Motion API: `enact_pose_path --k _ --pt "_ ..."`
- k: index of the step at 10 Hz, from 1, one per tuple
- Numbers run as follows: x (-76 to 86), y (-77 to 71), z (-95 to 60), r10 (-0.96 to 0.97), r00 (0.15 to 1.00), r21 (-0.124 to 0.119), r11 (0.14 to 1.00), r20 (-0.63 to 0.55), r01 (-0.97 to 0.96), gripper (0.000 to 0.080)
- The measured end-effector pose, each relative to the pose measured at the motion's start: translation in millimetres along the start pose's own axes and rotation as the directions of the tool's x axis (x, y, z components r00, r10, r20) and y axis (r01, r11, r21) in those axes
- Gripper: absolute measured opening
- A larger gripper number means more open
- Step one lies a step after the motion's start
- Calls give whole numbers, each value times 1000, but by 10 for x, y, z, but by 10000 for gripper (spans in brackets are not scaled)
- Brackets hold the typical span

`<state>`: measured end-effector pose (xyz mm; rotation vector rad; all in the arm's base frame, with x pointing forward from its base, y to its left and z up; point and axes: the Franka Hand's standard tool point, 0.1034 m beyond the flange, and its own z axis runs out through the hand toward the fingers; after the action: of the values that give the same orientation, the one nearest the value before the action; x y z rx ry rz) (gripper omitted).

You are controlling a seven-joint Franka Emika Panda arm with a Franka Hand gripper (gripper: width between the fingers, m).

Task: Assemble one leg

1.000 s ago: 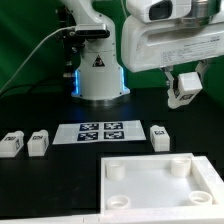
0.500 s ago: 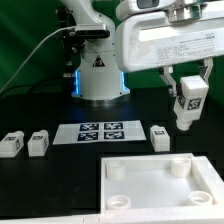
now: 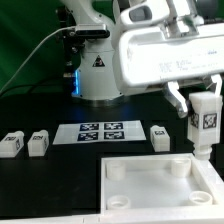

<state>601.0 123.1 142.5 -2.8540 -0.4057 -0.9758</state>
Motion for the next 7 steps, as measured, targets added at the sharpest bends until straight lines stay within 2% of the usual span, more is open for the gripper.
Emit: enact_pose_path --k 1,2,3,4,5,7 --pt "66 9 -27 -1 1000 -3 1000 -15 1 294" --pt "10 61 27 -20 999 0 1000 35 20 294" --pt "66 208 144 -21 992 8 1000 122 21 294" --pt "236 243 270 -10 990 18 1000 143 7 294" --pt "248 226 356 -4 990 23 1000 143 1 294" --pt "140 160 447 -3 989 34 999 150 -2 294"
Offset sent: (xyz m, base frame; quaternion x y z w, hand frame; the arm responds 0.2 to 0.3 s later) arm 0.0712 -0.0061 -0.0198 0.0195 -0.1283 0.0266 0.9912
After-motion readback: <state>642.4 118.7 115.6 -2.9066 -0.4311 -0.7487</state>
